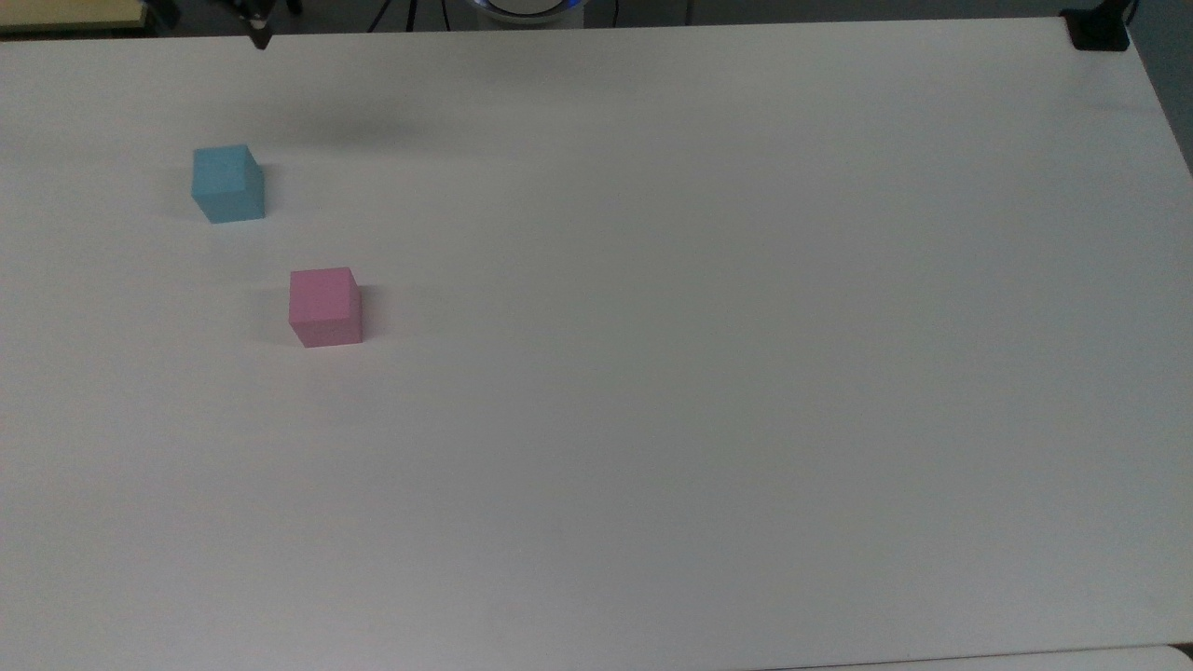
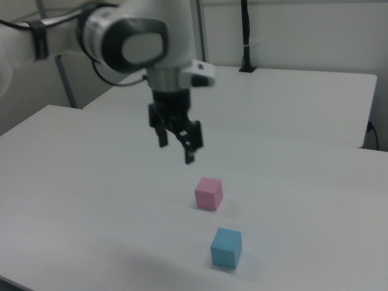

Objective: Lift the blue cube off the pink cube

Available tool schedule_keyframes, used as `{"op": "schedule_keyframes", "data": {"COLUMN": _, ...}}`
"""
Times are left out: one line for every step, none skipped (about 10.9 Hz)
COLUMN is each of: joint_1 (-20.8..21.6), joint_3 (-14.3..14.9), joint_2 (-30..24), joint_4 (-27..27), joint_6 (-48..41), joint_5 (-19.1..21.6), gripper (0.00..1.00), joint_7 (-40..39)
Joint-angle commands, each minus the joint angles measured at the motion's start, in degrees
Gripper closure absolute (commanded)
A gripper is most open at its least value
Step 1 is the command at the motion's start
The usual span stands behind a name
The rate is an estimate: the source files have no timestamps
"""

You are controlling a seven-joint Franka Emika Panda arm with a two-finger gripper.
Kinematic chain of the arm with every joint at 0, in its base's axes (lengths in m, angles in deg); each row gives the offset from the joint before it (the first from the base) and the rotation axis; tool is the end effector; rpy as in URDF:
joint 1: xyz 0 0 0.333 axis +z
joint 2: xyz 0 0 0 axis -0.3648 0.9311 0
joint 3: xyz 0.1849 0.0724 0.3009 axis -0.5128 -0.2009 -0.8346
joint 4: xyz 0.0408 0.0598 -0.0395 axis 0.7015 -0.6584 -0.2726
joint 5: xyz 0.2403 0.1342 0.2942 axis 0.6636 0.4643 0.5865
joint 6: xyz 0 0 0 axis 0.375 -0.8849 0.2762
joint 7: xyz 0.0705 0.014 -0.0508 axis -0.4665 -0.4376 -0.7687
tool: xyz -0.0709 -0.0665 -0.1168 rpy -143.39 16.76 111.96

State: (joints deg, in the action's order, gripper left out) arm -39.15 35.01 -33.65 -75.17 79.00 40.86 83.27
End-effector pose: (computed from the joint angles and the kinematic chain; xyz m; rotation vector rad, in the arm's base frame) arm 0.5187 -0.2180 0.5674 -3.0690 0.4781 0.0717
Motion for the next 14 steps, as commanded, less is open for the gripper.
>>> {"op": "schedule_keyframes", "data": {"joint_1": 7.7, "joint_3": 0.7, "joint_2": -4.8, "joint_4": 2.8, "joint_6": -8.3, "joint_5": -2.0, "gripper": 0.0, "joint_7": 8.1}}
{"op": "schedule_keyframes", "data": {"joint_1": 10.4, "joint_3": 0.8, "joint_2": -6.0, "joint_4": 2.9, "joint_6": -8.9, "joint_5": -2.9, "gripper": 0.0, "joint_7": 7.0}}
{"op": "schedule_keyframes", "data": {"joint_1": 12.3, "joint_3": 0.7, "joint_2": -6.3, "joint_4": 3.1, "joint_6": -8.9, "joint_5": -4.5, "gripper": 0.0, "joint_7": 6.1}}
{"op": "schedule_keyframes", "data": {"joint_1": 13.1, "joint_3": 0.5, "joint_2": -5.9, "joint_4": 3.2, "joint_6": -8.2, "joint_5": -5.0, "gripper": 0.0, "joint_7": 3.6}}
{"op": "schedule_keyframes", "data": {"joint_1": 13.2, "joint_3": 0.2, "joint_2": -5.7, "joint_4": 3.2, "joint_6": -7.2, "joint_5": -5.3, "gripper": 0.0, "joint_7": -2.3}}
{"op": "schedule_keyframes", "data": {"joint_1": 13.2, "joint_3": 0.2, "joint_2": -5.6, "joint_4": 3.2, "joint_6": -6.6, "joint_5": -4.4, "gripper": 0.0, "joint_7": -4.1}}
{"op": "schedule_keyframes", "data": {"joint_1": 13.2, "joint_3": 0.1, "joint_2": -5.7, "joint_4": 3.6, "joint_6": -6.5, "joint_5": -3.4, "gripper": 0.0, "joint_7": -1.7}}
{"op": "schedule_keyframes", "data": {"joint_1": 13.2, "joint_3": 0.2, "joint_2": -5.4, "joint_4": 4.0, "joint_6": -6.1, "joint_5": -3.5, "gripper": 0.0, "joint_7": -0.9}}
{"op": "schedule_keyframes", "data": {"joint_1": 13.2, "joint_3": -0.1, "joint_2": -4.4, "joint_4": 4.1, "joint_6": -3.6, "joint_5": -3.7, "gripper": 0.0, "joint_7": -0.4}}
{"op": "schedule_keyframes", "data": {"joint_1": 13.2, "joint_3": -0.1, "joint_2": -4.1, "joint_4": 4.0, "joint_6": -2.1, "joint_5": -3.4, "gripper": 0.0, "joint_7": -0.3}}
{"op": "schedule_keyframes", "data": {"joint_1": 13.3, "joint_3": -0.1, "joint_2": -3.6, "joint_4": 4.1, "joint_6": -1.4, "joint_5": -3.1, "gripper": 0.0, "joint_7": -0.2}}
{"op": "schedule_keyframes", "data": {"joint_1": 13.3, "joint_3": -0.1, "joint_2": -3.5, "joint_4": 4.1, "joint_6": -0.8, "joint_5": -3.1, "gripper": 0.0, "joint_7": 1.6}}
{"op": "schedule_keyframes", "data": {"joint_1": 13.3, "joint_3": -0.1, "joint_2": -3.5, "joint_4": 4.1, "joint_6": -0.3, "joint_5": -3.3, "gripper": 0.0, "joint_7": 2.4}}
{"op": "schedule_keyframes", "data": {"joint_1": 13.4, "joint_3": -0.1, "joint_2": -3.5, "joint_4": 4.0, "joint_6": -0.4, "joint_5": -3.3, "gripper": 0.0, "joint_7": 2.2}}
